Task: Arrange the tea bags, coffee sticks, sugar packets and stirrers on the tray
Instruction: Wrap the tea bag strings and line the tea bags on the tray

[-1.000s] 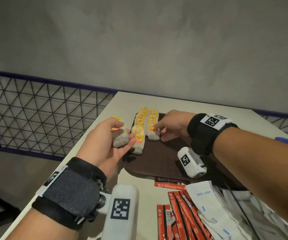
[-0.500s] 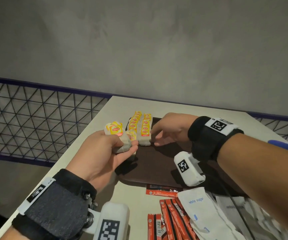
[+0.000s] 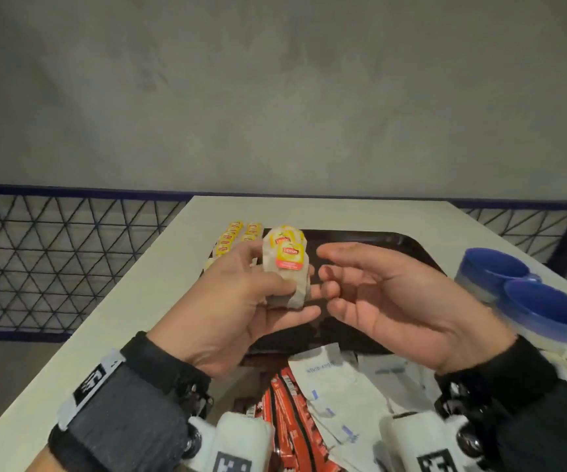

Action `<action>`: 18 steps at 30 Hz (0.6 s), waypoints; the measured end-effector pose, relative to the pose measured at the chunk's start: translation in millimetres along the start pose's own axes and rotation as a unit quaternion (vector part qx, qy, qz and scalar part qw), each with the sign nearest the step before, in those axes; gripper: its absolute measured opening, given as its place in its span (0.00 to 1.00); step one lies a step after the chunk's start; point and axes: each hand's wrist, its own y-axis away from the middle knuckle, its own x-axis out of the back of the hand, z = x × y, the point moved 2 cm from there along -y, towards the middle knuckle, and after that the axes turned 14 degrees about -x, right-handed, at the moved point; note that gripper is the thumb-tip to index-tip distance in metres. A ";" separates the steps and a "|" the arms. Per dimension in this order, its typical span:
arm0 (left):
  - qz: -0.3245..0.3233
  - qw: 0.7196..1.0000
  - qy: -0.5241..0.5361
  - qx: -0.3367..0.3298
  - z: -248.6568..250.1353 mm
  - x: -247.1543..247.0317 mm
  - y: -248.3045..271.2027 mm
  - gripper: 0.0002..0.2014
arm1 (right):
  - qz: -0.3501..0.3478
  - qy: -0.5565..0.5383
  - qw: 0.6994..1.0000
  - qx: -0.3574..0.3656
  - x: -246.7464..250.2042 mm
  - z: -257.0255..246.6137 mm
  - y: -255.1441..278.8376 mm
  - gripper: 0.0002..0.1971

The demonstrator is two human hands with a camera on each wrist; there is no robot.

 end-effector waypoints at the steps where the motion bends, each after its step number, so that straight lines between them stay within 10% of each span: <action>1: -0.006 1.000 -0.017 -0.003 -2.6 -6.4 -1.6 0.23 | 0.003 -0.030 1.000 -0.001 5.3 0.7 1.4 0.08; 8: -0.005 0.996 -0.082 -0.016 -21.1 -17.6 2.9 0.27 | 0.033 0.043 0.999 0.002 26.4 14.4 3.5 0.19; 18: -0.004 0.999 -0.037 -0.008 -23.3 -17.1 18.2 0.26 | 0.045 0.073 0.996 0.003 31.5 22.3 1.2 0.05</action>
